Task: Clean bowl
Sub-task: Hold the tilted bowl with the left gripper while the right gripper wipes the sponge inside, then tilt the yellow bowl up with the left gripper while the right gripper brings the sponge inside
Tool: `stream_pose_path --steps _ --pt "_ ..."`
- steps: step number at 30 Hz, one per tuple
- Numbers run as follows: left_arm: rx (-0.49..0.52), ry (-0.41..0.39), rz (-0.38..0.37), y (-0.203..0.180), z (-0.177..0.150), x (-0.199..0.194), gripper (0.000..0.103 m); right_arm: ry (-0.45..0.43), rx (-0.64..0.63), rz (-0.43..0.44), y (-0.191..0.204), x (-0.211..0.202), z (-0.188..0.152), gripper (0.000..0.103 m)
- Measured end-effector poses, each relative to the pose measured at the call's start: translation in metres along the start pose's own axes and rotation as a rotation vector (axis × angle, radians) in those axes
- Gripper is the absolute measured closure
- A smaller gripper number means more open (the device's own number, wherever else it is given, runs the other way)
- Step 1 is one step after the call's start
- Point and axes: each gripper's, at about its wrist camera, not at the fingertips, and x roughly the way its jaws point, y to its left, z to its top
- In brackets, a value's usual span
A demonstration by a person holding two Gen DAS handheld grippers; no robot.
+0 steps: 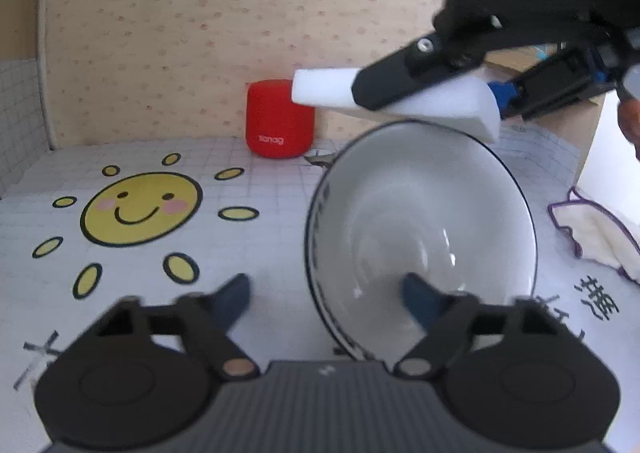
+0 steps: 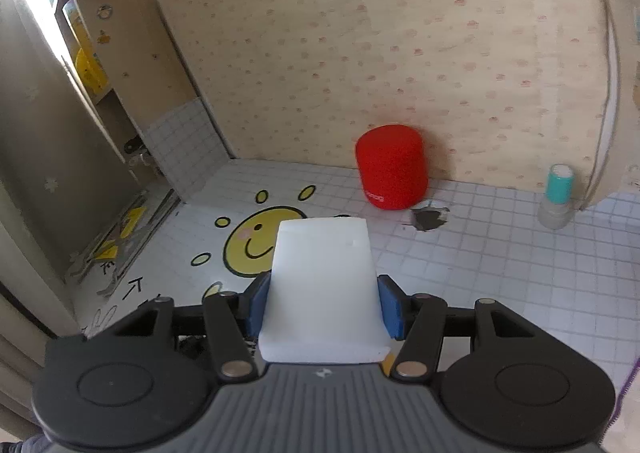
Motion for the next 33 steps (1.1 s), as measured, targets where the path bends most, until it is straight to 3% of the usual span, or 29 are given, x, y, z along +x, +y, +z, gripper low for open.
stream_pose_path --steps 4,9,12,13,17,21,33 --pt "-0.013 0.004 -0.019 0.003 0.002 0.0 0.011 0.002 -0.012 0.004 0.005 0.004 0.0 0.048" --pt "0.066 -0.077 -0.025 -0.005 0.012 -0.01 0.017 0.004 -0.026 0.0 0.008 0.005 0.0 0.048" --pt "0.074 -0.032 -0.062 -0.008 0.018 -0.008 0.044 0.003 -0.026 -0.002 0.007 0.004 0.0 0.048" --pt "0.055 -0.003 -0.095 -0.007 0.018 -0.005 0.058 0.002 -0.024 -0.002 0.007 0.004 0.0 0.048" --pt "0.033 -0.001 -0.115 -0.007 0.011 -0.007 0.066 -0.001 -0.036 -0.013 0.009 0.003 -0.001 0.048" --pt "-0.048 0.002 -0.125 -0.003 0.006 -0.008 0.067 -0.006 -0.032 -0.004 0.009 0.001 0.0 0.048" --pt "-0.098 0.021 -0.073 0.009 0.002 0.0 0.067 -0.014 0.009 -0.02 -0.001 -0.013 -0.01 0.048"
